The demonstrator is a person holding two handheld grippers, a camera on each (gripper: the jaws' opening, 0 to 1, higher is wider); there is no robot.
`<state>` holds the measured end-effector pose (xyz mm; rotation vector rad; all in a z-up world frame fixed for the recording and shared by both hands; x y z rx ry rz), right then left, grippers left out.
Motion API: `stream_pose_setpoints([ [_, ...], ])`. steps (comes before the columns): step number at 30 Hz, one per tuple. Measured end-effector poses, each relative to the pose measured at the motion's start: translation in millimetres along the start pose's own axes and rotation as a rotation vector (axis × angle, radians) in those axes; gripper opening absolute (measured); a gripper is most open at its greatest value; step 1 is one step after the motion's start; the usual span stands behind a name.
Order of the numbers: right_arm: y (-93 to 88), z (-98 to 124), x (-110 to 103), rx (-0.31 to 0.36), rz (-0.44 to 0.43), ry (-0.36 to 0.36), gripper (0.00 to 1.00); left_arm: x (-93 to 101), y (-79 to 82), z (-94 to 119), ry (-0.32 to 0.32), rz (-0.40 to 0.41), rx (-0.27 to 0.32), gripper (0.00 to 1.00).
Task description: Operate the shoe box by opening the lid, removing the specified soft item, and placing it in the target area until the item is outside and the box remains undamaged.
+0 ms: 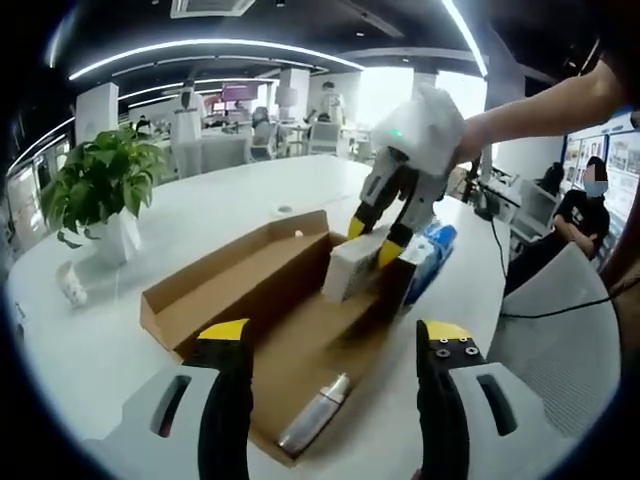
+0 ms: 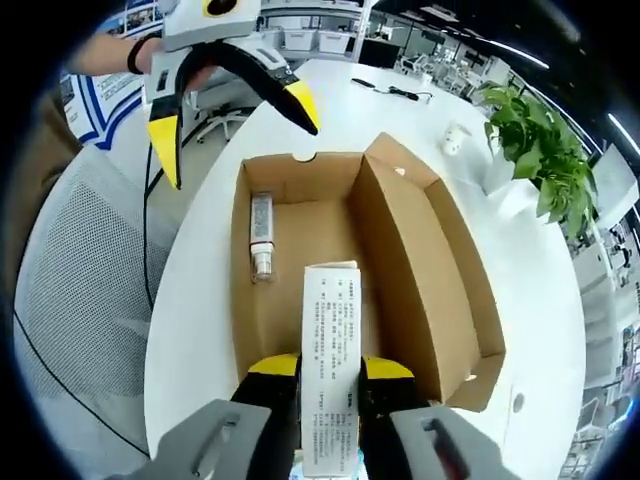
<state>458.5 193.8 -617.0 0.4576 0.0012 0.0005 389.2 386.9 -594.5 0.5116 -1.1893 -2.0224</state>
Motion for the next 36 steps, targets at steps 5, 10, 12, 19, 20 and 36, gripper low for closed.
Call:
stream_pose_setpoints([
  [5,-1.5,14,1,0.004,-0.004,-0.025,0.17,2.4,2.2,0,-0.003,-0.002,0.005,0.67],
  [10,-9.9,29,3,-0.017,0.004,-0.053,0.17,5.2,4.8,0,-0.011,-0.012,0.007,0.67],
  [12,-14.4,36,3,-0.018,-0.002,-0.064,0.17,7.2,7.4,0,-0.015,-0.018,0.01,0.66],
  [19,-33.6,57,0,-0.026,-0.028,-0.1,0.17,19.6,16.7,-2,-0.033,-0.041,0.012,0.66],
  [20,-37.8,60,-2,-0.026,-0.037,-0.105,0.17,21.9,18.5,-3,-0.037,-0.045,0.012,0.66],
  [36,-113.2,76,-35,-0.054,-0.162,-0.119,0.17,41.8,24.8,-16,-0.084,-0.087,-0.002,0.66],
])
Point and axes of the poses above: the point that each gripper's makers call its tool centre point, and the gripper's own axes: z roughly backward along the fingers, x roughly to its right, y roughly out of its top, the point moved 7 cm from there along z, roughly backward along the fingers, and after that the axes turned 8 degrees about y, right-handed, at the moved point
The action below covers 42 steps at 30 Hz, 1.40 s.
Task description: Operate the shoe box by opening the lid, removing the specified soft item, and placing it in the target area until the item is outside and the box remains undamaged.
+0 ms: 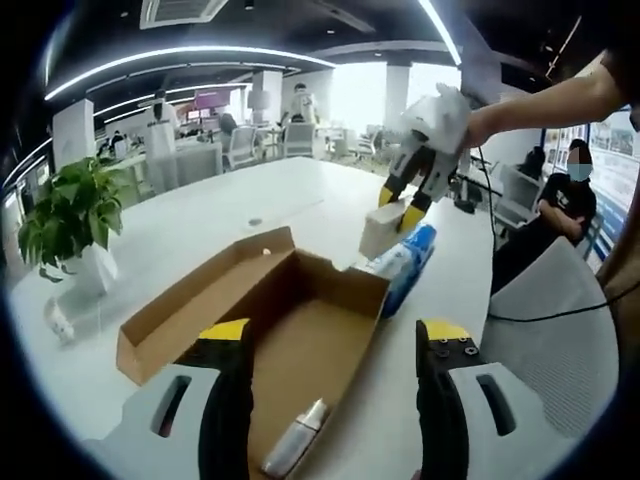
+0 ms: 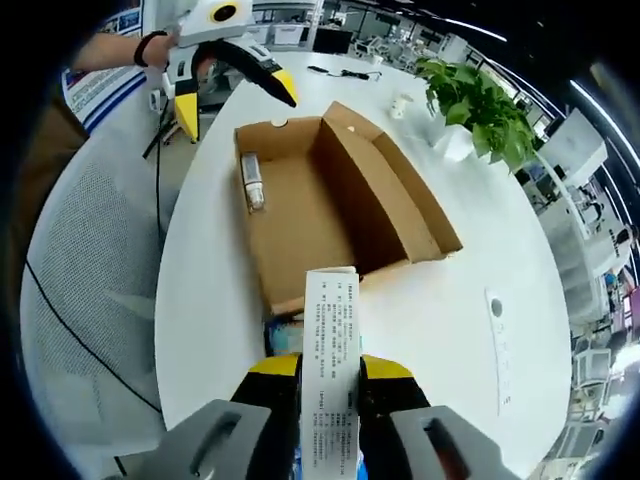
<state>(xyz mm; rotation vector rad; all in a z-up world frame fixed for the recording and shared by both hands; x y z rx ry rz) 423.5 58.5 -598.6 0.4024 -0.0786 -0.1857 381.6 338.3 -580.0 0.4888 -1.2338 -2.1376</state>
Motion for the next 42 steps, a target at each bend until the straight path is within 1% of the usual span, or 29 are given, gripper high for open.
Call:
stream_pose_setpoints([
  [2,-7.4,2,-1,-0.004,-0.009,-0.001,0.17,1.3,0.1,-1,-0.005,-0.002,-0.003,0.66],
  [7,-35.0,11,-5,-0.015,-0.047,-0.016,0.17,4.9,0.5,-7,-0.018,-0.011,-0.011,0.66],
  [9,-41.4,14,-5,-0.015,-0.055,-0.021,0.17,6.7,1.0,-9,-0.023,-0.016,-0.015,0.66],
  [15,-64.0,23,-1,-0.028,-0.074,-0.037,0.17,12.2,4.8,-14,-0.038,-0.03,-0.016,0.66],
  [20,-79.5,30,8,-0.035,-0.091,-0.048,0.17,12.6,4.7,-18,-0.041,-0.034,-0.023,0.66],
  [27,-92.7,34,23,-0.04,-0.105,-0.061,0.17,12.3,4.8,-19,-0.041,-0.035,-0.034,0.66],
  [31,-95.1,34,28,-0.043,-0.106,-0.066,0.17,11.6,4.4,-18,-0.033,-0.032,-0.04,0.66],
  [38,-98.5,29,37,-0.052,-0.105,-0.052,0.17,8.9,1.8,-15,-0.019,-0.029,-0.056,0.66],
  [42,-102.4,24,47,-0.055,-0.108,-0.039,0.17,9.1,-0.6,-14,-0.01,-0.02,-0.066,0.66],
])
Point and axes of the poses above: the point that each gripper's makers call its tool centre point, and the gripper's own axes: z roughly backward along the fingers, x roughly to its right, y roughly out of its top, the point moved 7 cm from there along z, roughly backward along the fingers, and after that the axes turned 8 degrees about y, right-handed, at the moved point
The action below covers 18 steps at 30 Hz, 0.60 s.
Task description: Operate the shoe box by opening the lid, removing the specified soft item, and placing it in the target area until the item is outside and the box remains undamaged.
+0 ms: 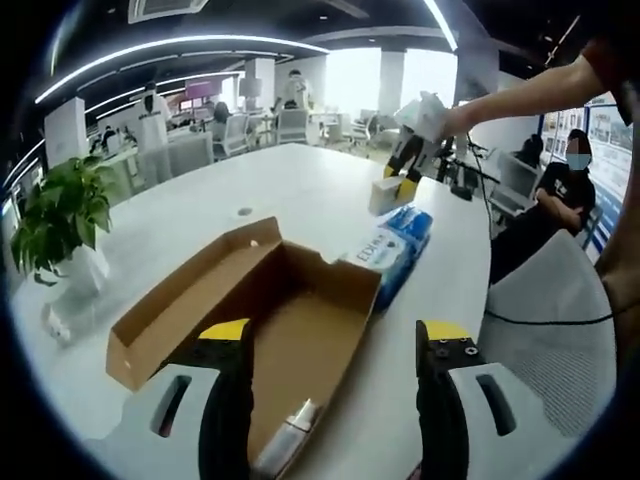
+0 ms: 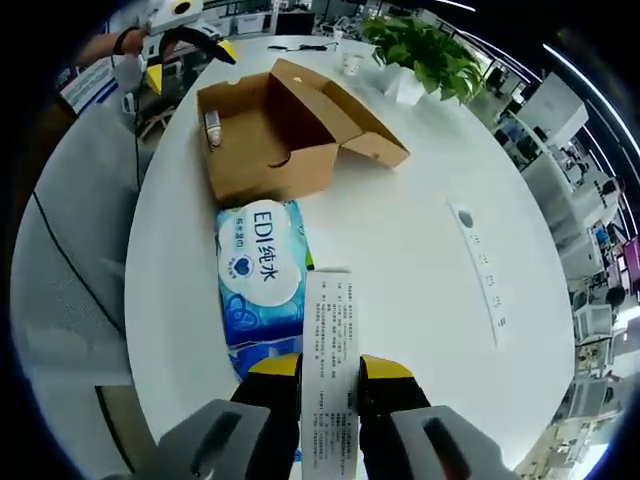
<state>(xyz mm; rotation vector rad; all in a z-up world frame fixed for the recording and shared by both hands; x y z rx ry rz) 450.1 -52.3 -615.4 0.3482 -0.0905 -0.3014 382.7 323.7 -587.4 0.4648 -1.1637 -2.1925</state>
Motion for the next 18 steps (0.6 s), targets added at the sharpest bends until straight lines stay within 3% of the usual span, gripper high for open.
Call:
stream_pose_setpoints([
  [18,-22.5,-21,28,-0.022,0.012,0.034,0.17,-3.3,-2.1,7,0.047,0.024,-0.032,0.66],
])
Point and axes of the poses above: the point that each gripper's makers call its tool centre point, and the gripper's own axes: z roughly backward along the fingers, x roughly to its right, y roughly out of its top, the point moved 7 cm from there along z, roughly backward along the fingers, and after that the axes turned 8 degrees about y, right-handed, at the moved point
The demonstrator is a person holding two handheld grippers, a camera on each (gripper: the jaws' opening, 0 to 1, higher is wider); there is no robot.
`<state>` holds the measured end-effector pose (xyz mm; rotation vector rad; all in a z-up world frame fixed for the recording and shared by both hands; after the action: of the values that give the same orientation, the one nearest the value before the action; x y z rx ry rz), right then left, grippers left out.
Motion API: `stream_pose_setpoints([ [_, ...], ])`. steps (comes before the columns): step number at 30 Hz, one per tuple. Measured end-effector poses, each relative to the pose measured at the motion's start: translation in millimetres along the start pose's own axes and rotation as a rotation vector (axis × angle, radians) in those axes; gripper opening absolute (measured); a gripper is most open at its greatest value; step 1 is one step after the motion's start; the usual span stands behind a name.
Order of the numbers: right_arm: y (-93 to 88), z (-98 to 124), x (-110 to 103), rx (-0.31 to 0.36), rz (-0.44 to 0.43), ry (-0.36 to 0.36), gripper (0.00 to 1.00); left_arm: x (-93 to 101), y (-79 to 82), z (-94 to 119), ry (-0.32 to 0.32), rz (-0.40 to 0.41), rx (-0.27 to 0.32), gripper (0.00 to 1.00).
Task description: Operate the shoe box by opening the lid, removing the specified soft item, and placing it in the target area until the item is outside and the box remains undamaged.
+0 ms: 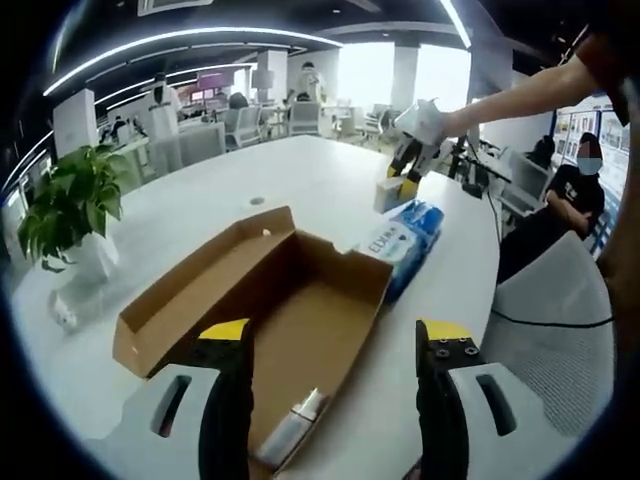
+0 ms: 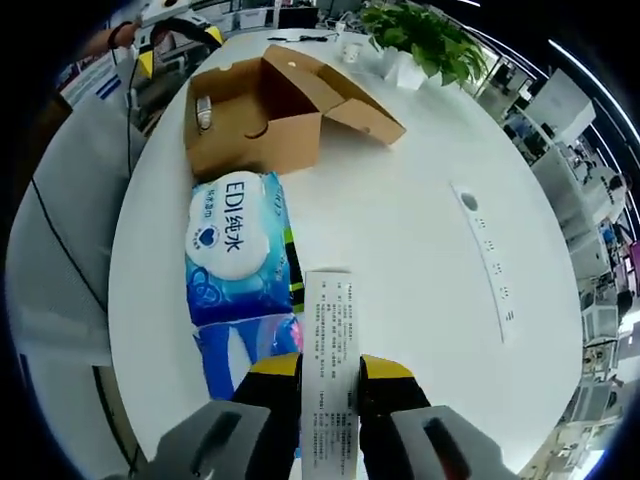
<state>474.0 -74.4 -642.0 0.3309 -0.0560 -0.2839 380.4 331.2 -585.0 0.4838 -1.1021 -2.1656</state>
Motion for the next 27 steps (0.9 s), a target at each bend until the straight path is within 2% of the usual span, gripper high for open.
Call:
stream_pose_setpoints([
  [11,-10.0,-13,12,-0.016,0.038,0.032,0.17,3.6,2.1,1,0.02,0.002,-0.017,0.66],
  [27,-16.2,-37,10,-0.058,0.11,0.099,0.17,7.5,-7.1,-5,0.032,0.016,-0.051,0.66],
])
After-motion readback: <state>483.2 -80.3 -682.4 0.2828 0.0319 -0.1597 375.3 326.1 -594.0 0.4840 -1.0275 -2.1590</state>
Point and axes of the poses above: the point that each gripper's makers call its tool centre point, and the gripper's own axes: z roughly backward along the fingers, x roughly to its right, y roughly out of its top, the point moved 7 cm from there along z, roughly backward along the fingers, and after that the axes turned 8 degrees about y, right-handed, at the moved point
